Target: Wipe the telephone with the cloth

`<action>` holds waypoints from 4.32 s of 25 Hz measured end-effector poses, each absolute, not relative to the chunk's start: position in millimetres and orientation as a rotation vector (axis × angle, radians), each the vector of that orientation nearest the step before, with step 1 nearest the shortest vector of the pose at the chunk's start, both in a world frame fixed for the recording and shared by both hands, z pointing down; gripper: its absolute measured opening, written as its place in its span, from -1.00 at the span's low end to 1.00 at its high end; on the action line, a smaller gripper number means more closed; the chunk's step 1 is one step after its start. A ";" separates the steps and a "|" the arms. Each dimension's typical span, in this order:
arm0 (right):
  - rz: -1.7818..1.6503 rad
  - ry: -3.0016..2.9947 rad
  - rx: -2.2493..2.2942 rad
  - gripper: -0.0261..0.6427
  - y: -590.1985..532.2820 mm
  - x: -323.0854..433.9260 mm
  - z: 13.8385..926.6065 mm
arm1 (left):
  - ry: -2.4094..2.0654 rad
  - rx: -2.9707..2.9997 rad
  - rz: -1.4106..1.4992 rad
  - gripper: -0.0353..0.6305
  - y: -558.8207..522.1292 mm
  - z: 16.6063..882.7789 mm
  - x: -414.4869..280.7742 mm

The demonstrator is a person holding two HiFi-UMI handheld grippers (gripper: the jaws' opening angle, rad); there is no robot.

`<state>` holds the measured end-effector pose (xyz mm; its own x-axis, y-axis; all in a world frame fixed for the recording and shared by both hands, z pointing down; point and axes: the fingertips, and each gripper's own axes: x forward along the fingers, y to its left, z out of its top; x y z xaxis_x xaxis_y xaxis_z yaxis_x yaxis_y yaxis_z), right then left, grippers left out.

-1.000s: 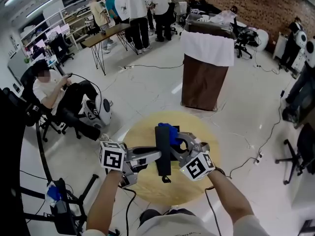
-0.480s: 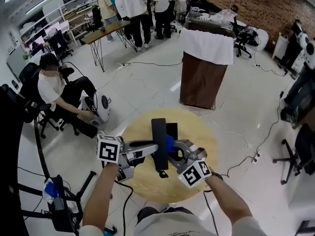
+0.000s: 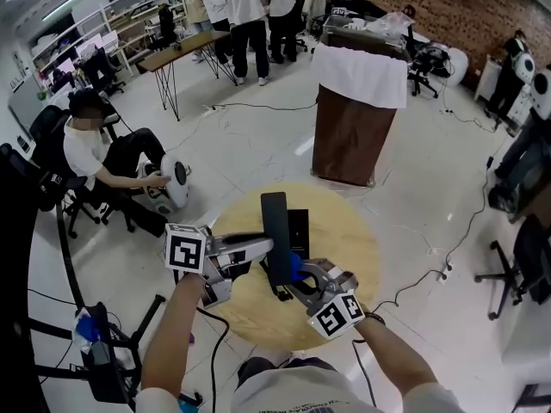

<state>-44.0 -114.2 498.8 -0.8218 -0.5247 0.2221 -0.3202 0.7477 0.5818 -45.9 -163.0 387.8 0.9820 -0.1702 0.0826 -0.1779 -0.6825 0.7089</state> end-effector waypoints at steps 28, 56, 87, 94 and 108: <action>-0.518 -2.627 0.948 -0.74 -132.1 -9.7 474.0 | -0.387 2.091 0.093 -0.71 -221.4 534.4 -65.4; -0.280 -2.568 0.998 -0.74 -152.1 17.3 511.3 | -0.326 2.013 0.130 -0.70 -261.1 638.5 -61.7; -0.252 -2.551 0.939 -0.74 -139.1 10.4 523.5 | -0.324 1.999 0.056 -0.69 -262.8 645.6 -65.0; -0.234 -2.574 0.953 -0.74 -141.6 7.1 521.2 | -0.442 2.011 0.076 -0.60 -269.4 643.3 -79.8; -0.109 -2.659 1.169 -0.74 -122.9 -4.6 473.6 | -0.639 2.444 -0.006 -0.88 -210.2 512.0 -64.5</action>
<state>-4.6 -122.9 473.6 -0.6535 -0.7345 0.1828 -0.7171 0.6781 0.1608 -64.5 -210.2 512.0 0.8838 -0.4458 0.1417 -0.4430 -0.7004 0.5596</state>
